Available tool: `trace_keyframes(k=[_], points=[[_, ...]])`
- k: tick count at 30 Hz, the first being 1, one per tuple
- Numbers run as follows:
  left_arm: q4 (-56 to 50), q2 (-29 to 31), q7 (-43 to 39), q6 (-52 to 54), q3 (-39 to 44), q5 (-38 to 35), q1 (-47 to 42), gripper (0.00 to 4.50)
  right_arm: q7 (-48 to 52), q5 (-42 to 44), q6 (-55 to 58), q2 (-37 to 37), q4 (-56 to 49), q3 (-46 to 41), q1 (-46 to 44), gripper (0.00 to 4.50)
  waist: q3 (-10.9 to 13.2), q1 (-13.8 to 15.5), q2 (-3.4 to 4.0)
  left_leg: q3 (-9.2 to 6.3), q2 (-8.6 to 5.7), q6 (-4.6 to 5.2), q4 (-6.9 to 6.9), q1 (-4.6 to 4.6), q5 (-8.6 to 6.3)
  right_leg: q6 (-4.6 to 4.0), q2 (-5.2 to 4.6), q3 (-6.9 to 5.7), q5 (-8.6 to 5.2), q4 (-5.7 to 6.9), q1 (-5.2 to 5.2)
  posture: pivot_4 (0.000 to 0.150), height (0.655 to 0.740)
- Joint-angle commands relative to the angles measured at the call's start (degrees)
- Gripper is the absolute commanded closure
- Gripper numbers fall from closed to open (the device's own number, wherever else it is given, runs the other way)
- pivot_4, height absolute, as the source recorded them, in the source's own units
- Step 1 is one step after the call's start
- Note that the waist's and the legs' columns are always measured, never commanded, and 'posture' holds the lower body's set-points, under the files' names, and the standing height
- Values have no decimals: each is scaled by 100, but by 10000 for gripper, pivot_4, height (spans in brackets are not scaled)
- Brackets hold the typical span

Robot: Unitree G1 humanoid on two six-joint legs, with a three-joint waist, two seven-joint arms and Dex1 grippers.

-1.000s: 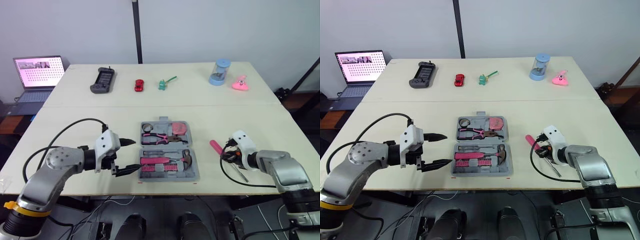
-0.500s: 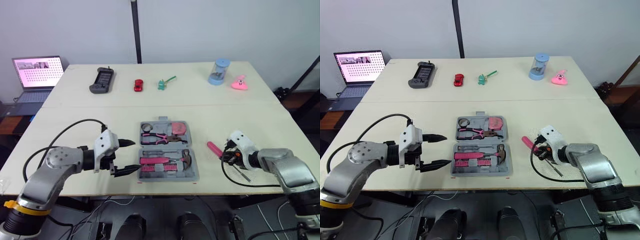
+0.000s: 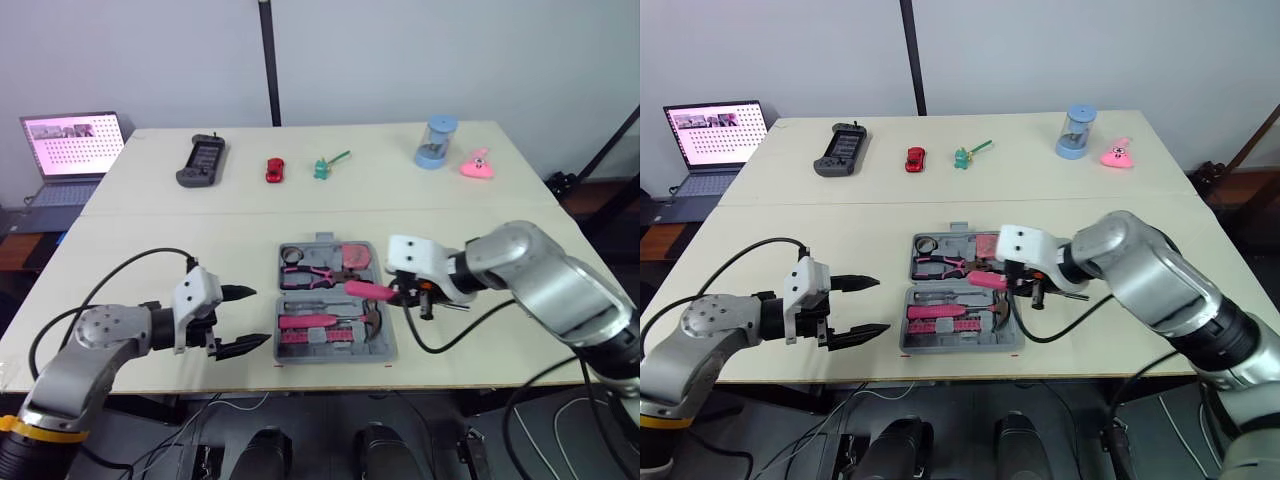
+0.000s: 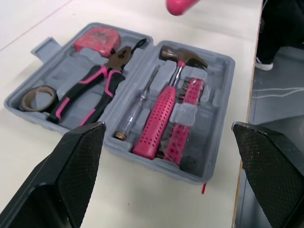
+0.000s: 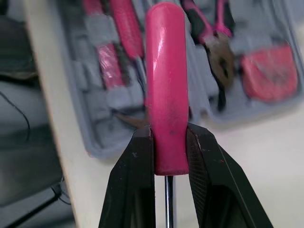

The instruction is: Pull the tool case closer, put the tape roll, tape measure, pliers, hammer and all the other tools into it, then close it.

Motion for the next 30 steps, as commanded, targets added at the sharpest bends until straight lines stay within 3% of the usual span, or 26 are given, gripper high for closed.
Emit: trace_keyframes(k=[1,15,30], points=[[-340,60,59,-62,231,-80,275,0,-121,50,804,316,-427,775,-526,41018,0,7,0,0,0,0,0,0,0,0,-2,0,0,-1,0,1500,6741],[-600,75,100,-303,425,71,1415,0,-980,137,1211,1438,106,2185,-888,41018,-1,-1,1,-1,-4,0,-3,-7,0,0,-7,-1,1,1,-10,1500,6741],[-748,196,78,-276,746,1,1810,0,-1303,57,660,2345,833,2636,-1067,41018,-1,-5,2,-3,-6,0,-3,-6,0,0,-7,-3,1,2,-10,1500,6741]])
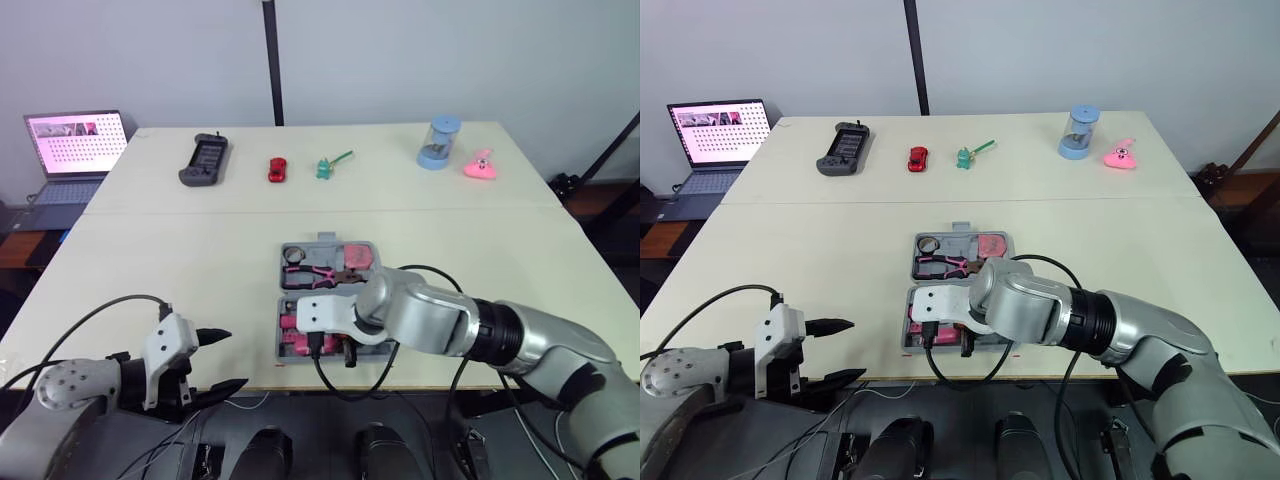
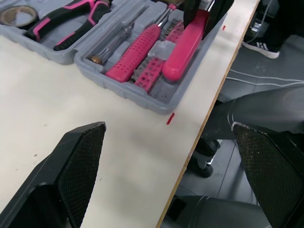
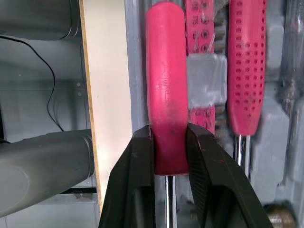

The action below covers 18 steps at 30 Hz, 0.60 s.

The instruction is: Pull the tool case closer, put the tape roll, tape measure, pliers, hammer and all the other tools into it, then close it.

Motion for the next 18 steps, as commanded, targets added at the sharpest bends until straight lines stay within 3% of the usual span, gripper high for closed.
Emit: trace_keyframes(k=[1,12,16,18], points=[[-188,81,-10,-9,138,-74,5,0,-45,-48,-166,168,63,0,-164,41018,0,0,0,0,0,0,0,0,0,0,0,0,0,0,0,1500,6741],[-269,108,50,32,166,-36,116,0,-118,-169,-418,493,426,87,-173,41018,0,-2,0,-1,0,0,-1,0,0,0,1,0,0,0,-1,1500,6741],[-249,93,85,33,125,-29,76,0,-98,-223,-457,464,473,92,-219,21468,0,-2,1,-1,0,0,0,0,0,0,1,0,0,0,-2,1500,6741],[-218,89,90,21,102,-24,45,0,-45,-207,-451,393,411,41,-255,21468,0,-2,1,-2,0,0,0,0,0,0,1,0,0,0,-2,1500,6741]])
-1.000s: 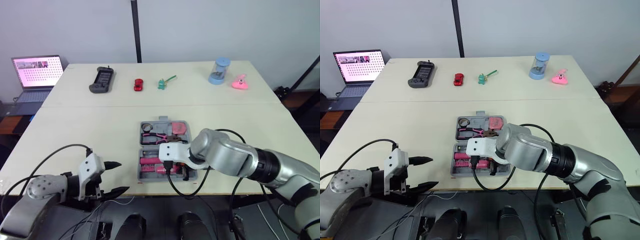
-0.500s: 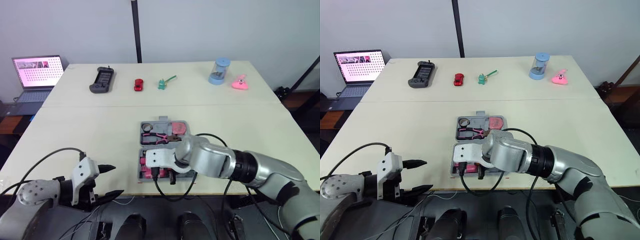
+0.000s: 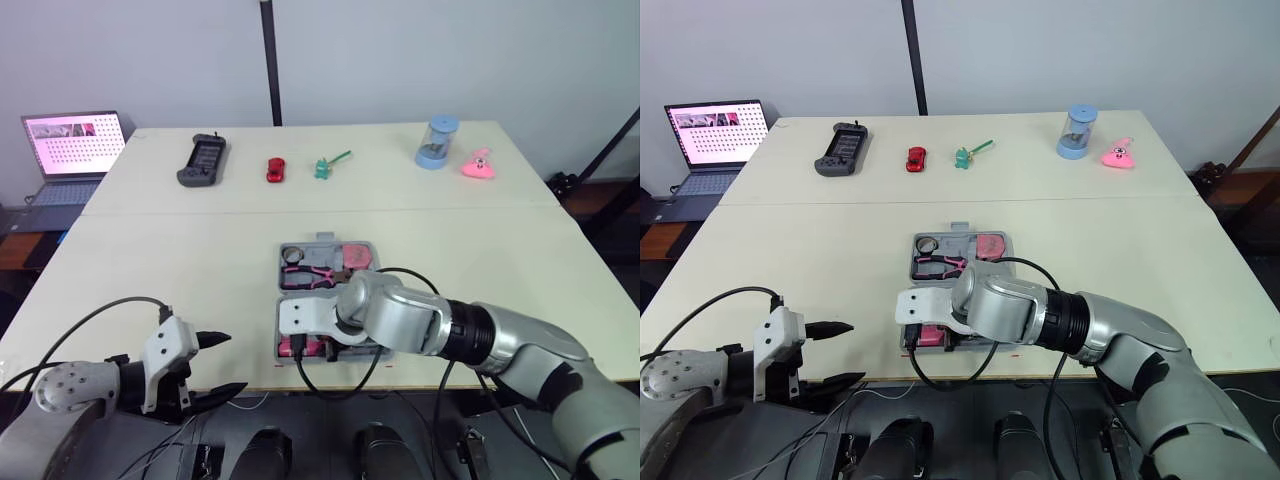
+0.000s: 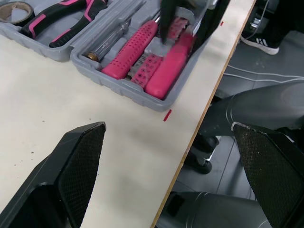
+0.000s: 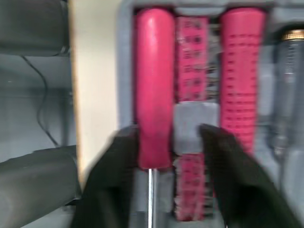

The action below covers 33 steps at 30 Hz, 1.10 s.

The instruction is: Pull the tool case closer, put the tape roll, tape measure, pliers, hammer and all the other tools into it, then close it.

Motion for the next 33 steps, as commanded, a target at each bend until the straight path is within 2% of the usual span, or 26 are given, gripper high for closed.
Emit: trace_keyframes(k=[1,5,7,9,12,14,15,16,18,26,33], points=[[-115,39,24,-24,89,-28,-43,0,124,13,-28,-98,-199,-122,-169,21468,0,0,0,0,0,0,0,0,0,0,0,0,0,0,0,1500,6741],[-36,40,26,-26,30,-25,-173,0,369,242,-171,-473,-481,-791,-129,21468,0,16,0,0,-2,0,1,-1,0,0,-3,-1,0,-1,1,1500,6741],[23,21,21,-32,-31,-24,-294,0,445,417,-448,-682,-586,-1408,133,21468,0,19,0,1,-2,0,0,-1,0,0,-2,-1,0,-1,2,1500,6741],[90,-44,13,15,-83,-116,-468,0,380,668,-1242,-751,-533,-2440,795,21468,-2,26,-5,-2,-2,0,0,-1,0,0,-1,-6,0,-1,4,1500,6741],[92,-162,23,219,-64,-408,-705,0,627,58,-3043,-1495,-416,-2522,1381,21468,-2,50,-6,-2,-7,0,0,-1,0,3,-3,-11,1,-6,12,1500,6741],[108,-196,32,309,-91,-477,-863,0,906,377,-3444,-1504,-498,-2827,1812,26821,0,34,-11,3,-12,1,3,-1,0,5,-5,-10,1,-8,15,1500,6741],[151,-179,-3,297,-135,-438,-933,0,1064,821,-3310,-1378,-593,-3080,2041,30190,0,9,-11,5,-12,1,4,-1,0,5,-3,-10,1,-8,16,1500,6741],[199,-159,-34,281,-172,-402,-992,0,1226,1112,-3305,-1292,-648,-3249,2234,34717,0,-24,-11,6,-8,1,3,2,0,4,3,-9,1,-6,15,1500,6741],[289,-124,-88,258,-227,-353,-1103,0,1327,1045,-3761,-1228,-591,-3309,2552,44185,0,-74,-10,3,5,1,0,7,0,-2,23,-4,1,-1,14,1500,6741],[532,-19,-255,229,-358,-202,-1403,0,1264,274,-5173,-914,357,-3150,3283,44742,1,-82,-10,-4,4,0,1,7,0,-6,23,-5,-1,0,16,1500,6741],[852,113,-360,150,-397,-48,-1666,0,1202,213,-5398,-240,1199,-3309,3282,44742,1,-102,-12,-6,5,-1,1,8,0,-6,25,-4,-1,0,16,1500,6741]])
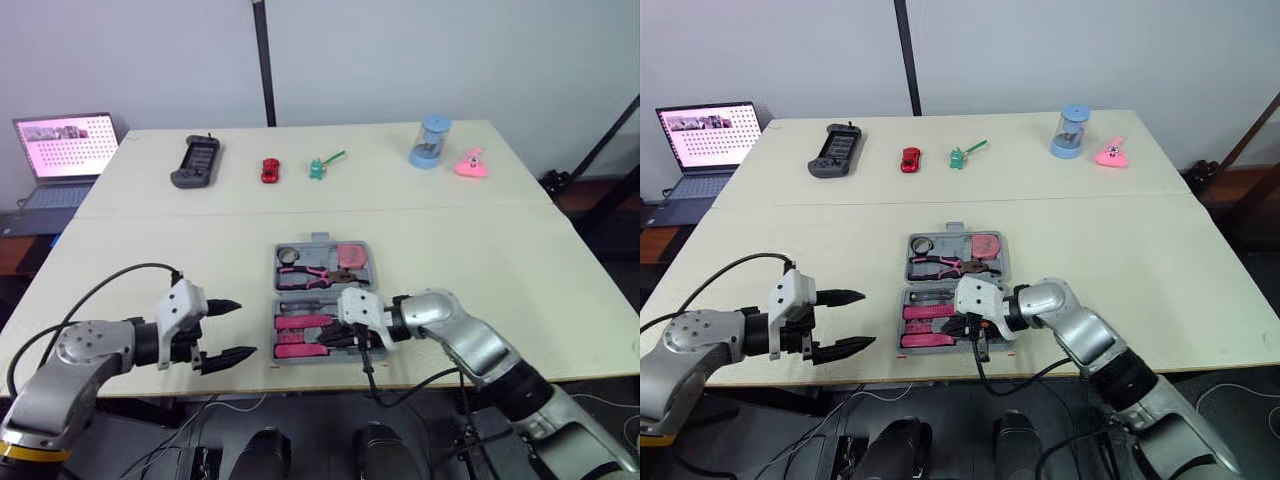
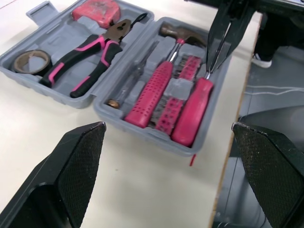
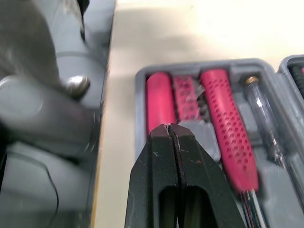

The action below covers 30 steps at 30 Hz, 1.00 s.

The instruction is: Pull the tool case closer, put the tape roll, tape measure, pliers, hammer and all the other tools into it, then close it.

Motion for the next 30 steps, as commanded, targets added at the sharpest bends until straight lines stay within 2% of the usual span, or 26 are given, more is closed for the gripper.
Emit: trace_keyframes(k=[1,6,9,14,17,20,23,29,30], points=[[76,94,-72,-164,22,89,-126,0,90,-81,-92,153,89,-41,-68,44742,0,3,0,0,0,0,0,0,0,0,0,0,0,0,0,1500,6741],[240,110,-111,-308,-25,227,-200,0,141,-523,-357,250,778,269,171,44742,-1,8,-1,0,-1,0,0,0,0,0,-1,0,0,0,0,1500,6741],[312,106,-111,-433,-66,350,-200,0,36,-617,-549,383,1195,159,196,44742,-4,0,-1,2,-2,0,1,5,0,0,-1,1,0,0,4,1500,6741],[382,51,-186,-476,-60,309,-173,0,242,112,-281,593,603,-410,209,44742,-4,-14,-1,0,1,0,0,9,0,0,3,1,0,3,6,1500,6741],[535,9,-191,-542,-62,334,-215,0,342,549,-78,408,-11,-909,201,44742,-2,-7,2,0,0,0,1,5,0,0,-1,2,0,3,3,1500,6741],[721,-38,-146,-536,-84,372,-324,0,346,519,-13,139,-158,-1167,136,44742,-2,30,1,-1,-1,0,2,5,0,1,-2,1,1,3,5,1500,6741],[1217,-211,94,-527,-212,577,-650,0,347,157,-145,-493,339,-1501,-183,44742,-1,111,2,2,-6,0,3,5,0,1,-5,1,1,2,6,1500,6741],[2397,-424,140,-975,-599,1100,-1340,0,210,-882,-962,-1180,1932,-1308,-868,44742,-1,124,0,15,-10,0,3,5,0,1,-2,-1,1,4,3,1500,6741],[2637,-469,92,-1275,-672,1225,-1468,2571,151,-1036,-1137,-1178,2220,-1260,-958,44932,0,123,-1,20,-9,0,3,5,0,1,-1,-2,1,4,3,1500,6741]])
